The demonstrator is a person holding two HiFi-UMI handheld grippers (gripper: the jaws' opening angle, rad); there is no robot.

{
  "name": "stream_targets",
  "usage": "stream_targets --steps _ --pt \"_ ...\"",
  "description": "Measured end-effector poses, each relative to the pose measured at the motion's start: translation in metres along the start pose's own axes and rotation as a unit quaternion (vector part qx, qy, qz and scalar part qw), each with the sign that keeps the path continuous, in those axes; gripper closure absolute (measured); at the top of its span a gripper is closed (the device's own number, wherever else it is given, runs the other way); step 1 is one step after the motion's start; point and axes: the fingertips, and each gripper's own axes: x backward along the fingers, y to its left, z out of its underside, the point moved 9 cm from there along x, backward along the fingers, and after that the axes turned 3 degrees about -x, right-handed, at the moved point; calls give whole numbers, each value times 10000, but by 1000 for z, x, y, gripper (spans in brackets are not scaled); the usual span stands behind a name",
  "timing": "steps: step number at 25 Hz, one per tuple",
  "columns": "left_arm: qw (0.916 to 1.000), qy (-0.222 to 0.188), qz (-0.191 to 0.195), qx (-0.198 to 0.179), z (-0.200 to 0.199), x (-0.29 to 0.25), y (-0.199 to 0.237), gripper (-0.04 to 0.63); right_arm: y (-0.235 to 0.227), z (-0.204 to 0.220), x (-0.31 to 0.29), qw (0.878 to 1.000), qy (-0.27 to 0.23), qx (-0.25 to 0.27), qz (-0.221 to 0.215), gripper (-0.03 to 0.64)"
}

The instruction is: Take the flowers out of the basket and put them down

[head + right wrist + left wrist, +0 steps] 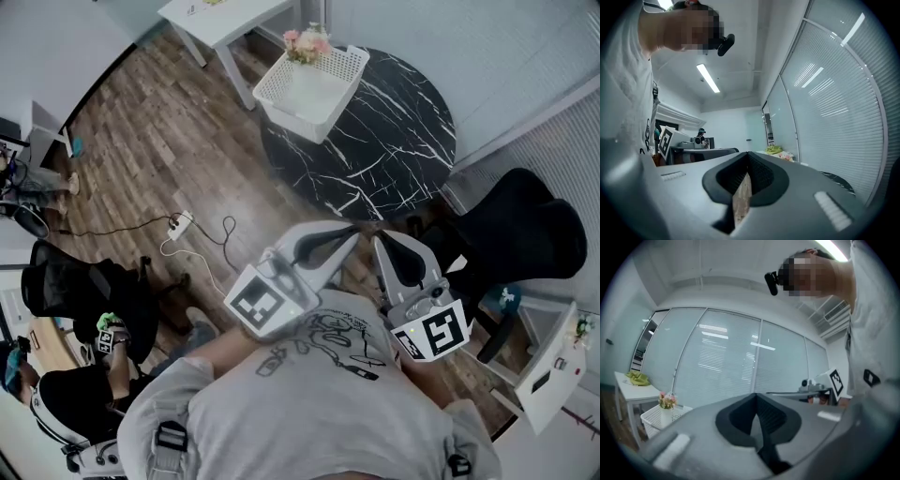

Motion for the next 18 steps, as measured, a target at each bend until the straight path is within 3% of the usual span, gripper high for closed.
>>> stream_targets --steps 18 --pt "9996 163 -185 132 22 -25 -11 592 -28 10 15 9999 52 -64 -138 611"
